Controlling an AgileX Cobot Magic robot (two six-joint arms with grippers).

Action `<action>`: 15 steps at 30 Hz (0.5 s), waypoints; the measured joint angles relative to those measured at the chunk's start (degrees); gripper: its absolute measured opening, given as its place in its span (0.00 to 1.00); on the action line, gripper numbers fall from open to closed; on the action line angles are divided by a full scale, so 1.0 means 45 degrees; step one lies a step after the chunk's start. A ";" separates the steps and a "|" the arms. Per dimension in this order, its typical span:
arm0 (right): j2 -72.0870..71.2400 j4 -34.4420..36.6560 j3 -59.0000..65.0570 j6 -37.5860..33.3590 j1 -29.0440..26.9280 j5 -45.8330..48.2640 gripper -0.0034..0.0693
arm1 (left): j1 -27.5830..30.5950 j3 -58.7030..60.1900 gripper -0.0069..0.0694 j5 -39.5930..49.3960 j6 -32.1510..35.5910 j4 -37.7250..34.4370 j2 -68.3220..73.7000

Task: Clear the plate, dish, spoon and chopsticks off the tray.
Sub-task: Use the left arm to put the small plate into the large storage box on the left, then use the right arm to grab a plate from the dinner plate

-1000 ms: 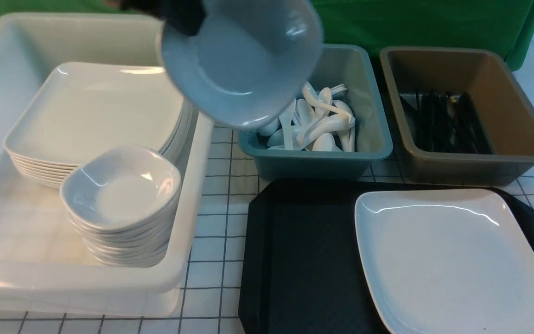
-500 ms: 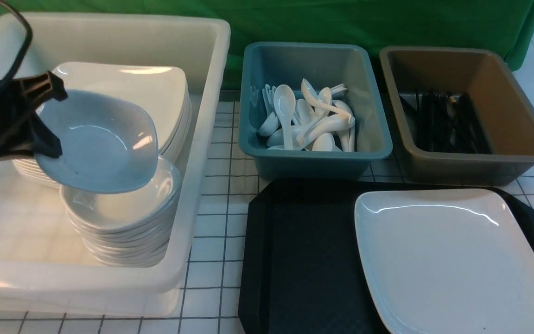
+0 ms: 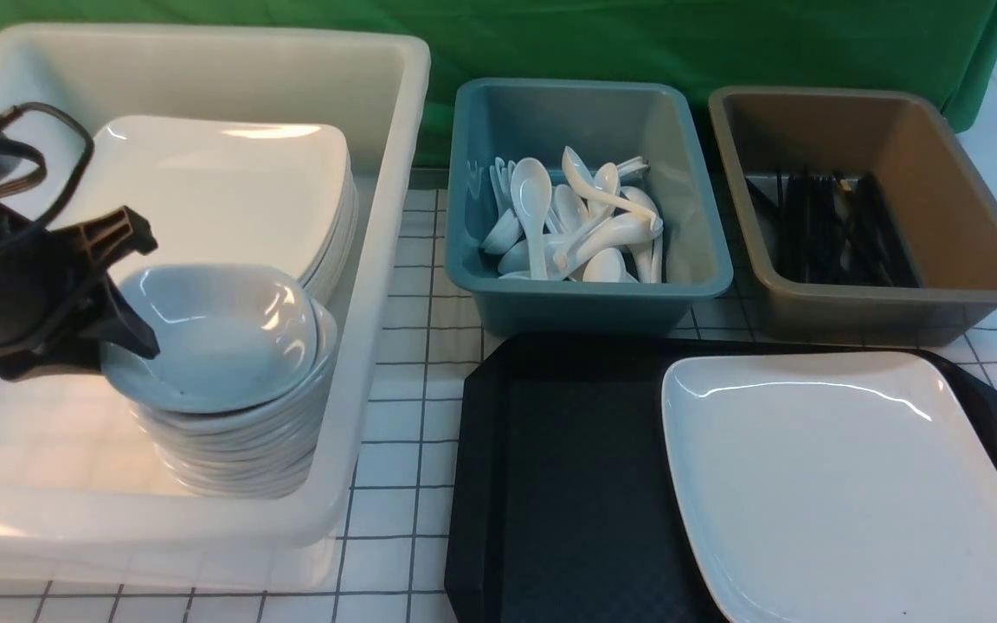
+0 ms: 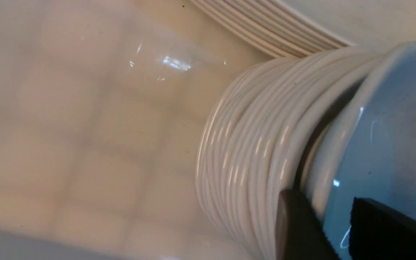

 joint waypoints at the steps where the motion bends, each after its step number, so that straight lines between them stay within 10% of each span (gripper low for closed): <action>1: 0.0000 0.0000 0.0000 0.0000 0.0000 0.0000 0.17 | 0.0000 -0.0013 0.49 0.0360 0.0312 -0.0001 0.0000; 9: 0.0872 0.0146 0.0000 -0.0119 0.0000 0.1066 0.20 | 0.0010 -0.1308 0.86 0.2919 0.1050 0.1372 0.0000; 15: 0.3737 0.0272 0.0000 -0.0576 0.0000 0.2522 0.36 | 0.0024 -0.2241 0.90 0.3956 0.1126 0.1638 -0.0433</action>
